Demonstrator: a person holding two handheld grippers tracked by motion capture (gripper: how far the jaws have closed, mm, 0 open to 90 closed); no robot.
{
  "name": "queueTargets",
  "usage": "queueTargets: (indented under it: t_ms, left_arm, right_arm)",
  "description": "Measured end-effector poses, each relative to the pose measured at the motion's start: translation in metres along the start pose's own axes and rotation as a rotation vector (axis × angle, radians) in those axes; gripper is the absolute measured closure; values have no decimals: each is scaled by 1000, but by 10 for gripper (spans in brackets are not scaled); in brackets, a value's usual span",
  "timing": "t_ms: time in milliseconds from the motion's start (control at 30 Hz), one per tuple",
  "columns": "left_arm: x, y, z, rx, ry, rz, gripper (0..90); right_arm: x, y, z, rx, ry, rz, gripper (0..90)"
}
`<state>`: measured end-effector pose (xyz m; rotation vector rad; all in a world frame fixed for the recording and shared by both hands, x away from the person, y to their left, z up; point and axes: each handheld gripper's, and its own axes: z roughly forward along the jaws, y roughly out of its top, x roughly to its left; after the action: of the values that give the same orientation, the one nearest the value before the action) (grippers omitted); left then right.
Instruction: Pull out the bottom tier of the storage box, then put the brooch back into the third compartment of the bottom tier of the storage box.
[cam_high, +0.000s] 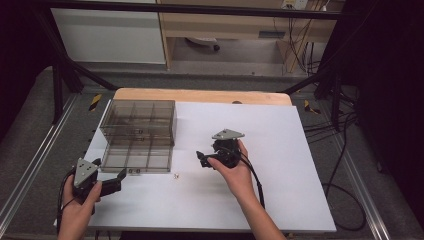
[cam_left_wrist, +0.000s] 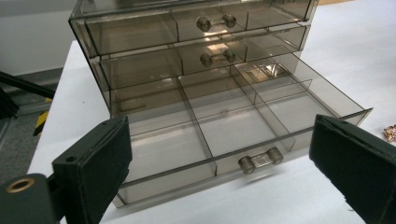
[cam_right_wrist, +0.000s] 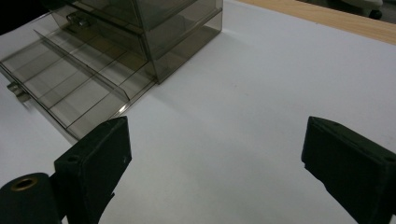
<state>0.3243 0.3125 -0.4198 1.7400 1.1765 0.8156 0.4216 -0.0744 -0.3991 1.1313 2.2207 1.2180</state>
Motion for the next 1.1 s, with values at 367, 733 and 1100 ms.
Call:
queueTargets:
  t_ms: [367, 733, 1100]
  left_arm:
    - [0, 3, -3, -11, 11, 18, 58]
    - [8, 4, -5, -29, 54, -15, 56]
    - [20, 4, -8, -43, 69, -48, 50]
  right_arm:
    - [19, -10, 10, 39, 41, -39, 81]
    - [35, -16, 19, 83, 64, -84, 68]
    - [51, -16, 25, 98, 56, -121, 68]
